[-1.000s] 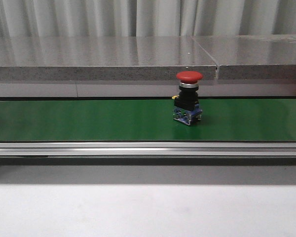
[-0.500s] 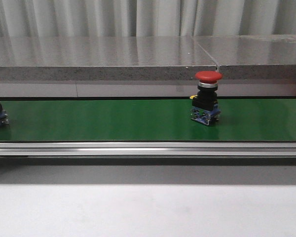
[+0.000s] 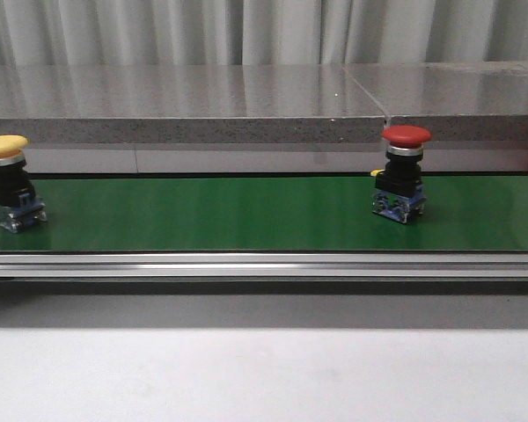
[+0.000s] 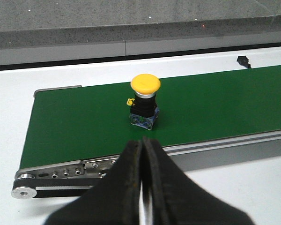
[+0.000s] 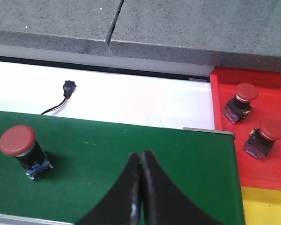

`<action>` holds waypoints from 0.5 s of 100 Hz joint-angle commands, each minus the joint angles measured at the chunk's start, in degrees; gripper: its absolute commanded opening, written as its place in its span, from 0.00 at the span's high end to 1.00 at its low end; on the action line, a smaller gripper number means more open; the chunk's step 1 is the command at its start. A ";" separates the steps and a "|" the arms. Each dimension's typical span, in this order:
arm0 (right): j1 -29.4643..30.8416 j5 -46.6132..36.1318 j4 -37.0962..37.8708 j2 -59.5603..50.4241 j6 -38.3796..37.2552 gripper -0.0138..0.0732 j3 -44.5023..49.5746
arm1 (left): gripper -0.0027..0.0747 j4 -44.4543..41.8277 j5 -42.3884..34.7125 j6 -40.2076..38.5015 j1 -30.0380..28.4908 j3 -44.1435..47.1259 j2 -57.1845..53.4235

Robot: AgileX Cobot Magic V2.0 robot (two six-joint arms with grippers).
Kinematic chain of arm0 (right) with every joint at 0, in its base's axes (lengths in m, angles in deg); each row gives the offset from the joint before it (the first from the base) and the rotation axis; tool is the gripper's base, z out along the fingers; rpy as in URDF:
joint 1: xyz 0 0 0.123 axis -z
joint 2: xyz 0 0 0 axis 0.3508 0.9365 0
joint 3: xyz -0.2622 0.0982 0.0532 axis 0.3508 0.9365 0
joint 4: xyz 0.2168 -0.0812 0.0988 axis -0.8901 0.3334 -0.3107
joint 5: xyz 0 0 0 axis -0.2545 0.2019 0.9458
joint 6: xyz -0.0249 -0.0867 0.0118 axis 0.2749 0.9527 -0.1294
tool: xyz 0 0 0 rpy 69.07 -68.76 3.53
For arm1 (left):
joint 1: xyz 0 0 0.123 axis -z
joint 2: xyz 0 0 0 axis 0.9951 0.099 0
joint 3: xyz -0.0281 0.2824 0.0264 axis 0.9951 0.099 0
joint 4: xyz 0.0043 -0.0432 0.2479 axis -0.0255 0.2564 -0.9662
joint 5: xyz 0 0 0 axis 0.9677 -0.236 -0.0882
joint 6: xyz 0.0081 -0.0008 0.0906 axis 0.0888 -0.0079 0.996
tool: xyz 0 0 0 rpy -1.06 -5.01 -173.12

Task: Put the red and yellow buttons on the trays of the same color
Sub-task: 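Lower the right gripper onto the arriving red button and grasp it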

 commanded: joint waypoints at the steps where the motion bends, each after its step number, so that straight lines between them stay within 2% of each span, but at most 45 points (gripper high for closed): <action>1: -0.05 -2.51 -0.32 -0.38 0.39 0.91 -1.49 | 0.99 1.68 -3.94 -0.59 0.20 -1.42 0.44; 7: -0.05 -1.51 -0.32 -0.13 0.39 0.86 -1.49 | 0.99 1.68 -3.94 -0.59 0.20 -1.42 0.44; 14: -0.05 -0.30 -0.37 -0.07 0.39 0.72 -1.49 | 0.99 1.68 -3.94 -0.59 0.20 -1.42 0.44; 21: -0.05 0.75 -0.37 -0.07 0.39 0.50 -1.49 | 0.99 1.68 -3.94 -0.59 0.20 -1.42 0.44; 26: -0.05 1.41 -0.39 -0.07 0.39 0.30 -1.49 | 0.99 1.68 -3.94 -0.59 0.20 -1.42 0.44; 33: -0.05 1.69 -0.59 -0.07 0.39 0.10 -1.49 | 0.99 1.68 -3.94 -0.59 0.20 -1.42 0.44; 35: -0.05 1.70 -0.63 -0.07 0.39 0.07 -1.49 | 0.99 1.68 -3.94 -0.59 0.20 -1.42 0.44; 50: -0.05 1.70 -2.90 0.01 0.39 0.11 -1.57 | 0.99 1.68 -3.94 -0.59 0.20 -1.42 0.44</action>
